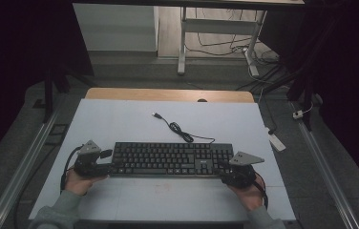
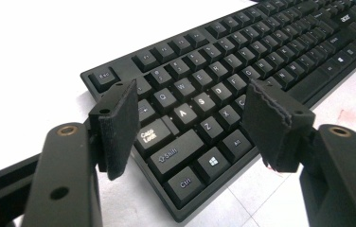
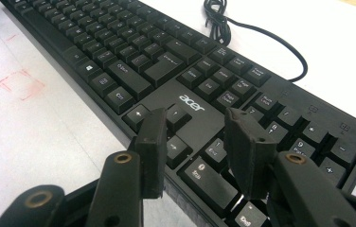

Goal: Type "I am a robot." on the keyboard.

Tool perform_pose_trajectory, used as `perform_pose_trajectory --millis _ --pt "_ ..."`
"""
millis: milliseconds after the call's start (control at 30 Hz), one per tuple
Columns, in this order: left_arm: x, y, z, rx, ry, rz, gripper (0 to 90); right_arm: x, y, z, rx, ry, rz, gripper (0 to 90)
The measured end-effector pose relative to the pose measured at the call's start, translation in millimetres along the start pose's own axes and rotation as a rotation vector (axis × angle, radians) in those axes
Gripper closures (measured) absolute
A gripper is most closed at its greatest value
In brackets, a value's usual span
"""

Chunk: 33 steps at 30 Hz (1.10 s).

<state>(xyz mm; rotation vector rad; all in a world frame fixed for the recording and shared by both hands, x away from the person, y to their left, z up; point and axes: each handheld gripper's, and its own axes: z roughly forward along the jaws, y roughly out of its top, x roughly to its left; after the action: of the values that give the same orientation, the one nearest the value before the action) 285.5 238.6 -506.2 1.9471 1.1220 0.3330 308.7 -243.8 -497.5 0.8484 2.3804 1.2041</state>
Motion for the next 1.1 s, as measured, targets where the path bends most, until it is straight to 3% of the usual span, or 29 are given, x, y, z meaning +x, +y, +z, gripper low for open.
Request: perform_pose_trajectory --millis 233,433,700,1100 --pt "-3.3 4.2 -0.7 0.002 -0.015 0.025 42.6 0.9 -0.4 0.7 -0.001 0.008 -0.005 59.1" --pt "-11.5 14.3 3.8 0.025 -0.044 0.071 53.2 1.2 -1.7 -1.5 0.0 0.005 -0.01 58.7" --pt "-24.4 31.8 14.6 0.046 -0.077 0.134 88.8 -4.1 -7.5 -6.1 0.004 -0.007 0.004 58.5" --pt "-37.2 33.4 27.8 0.068 -0.13 0.165 89.0 -3.6 -7.9 -3.9 0.011 -0.006 -0.002 58.4"
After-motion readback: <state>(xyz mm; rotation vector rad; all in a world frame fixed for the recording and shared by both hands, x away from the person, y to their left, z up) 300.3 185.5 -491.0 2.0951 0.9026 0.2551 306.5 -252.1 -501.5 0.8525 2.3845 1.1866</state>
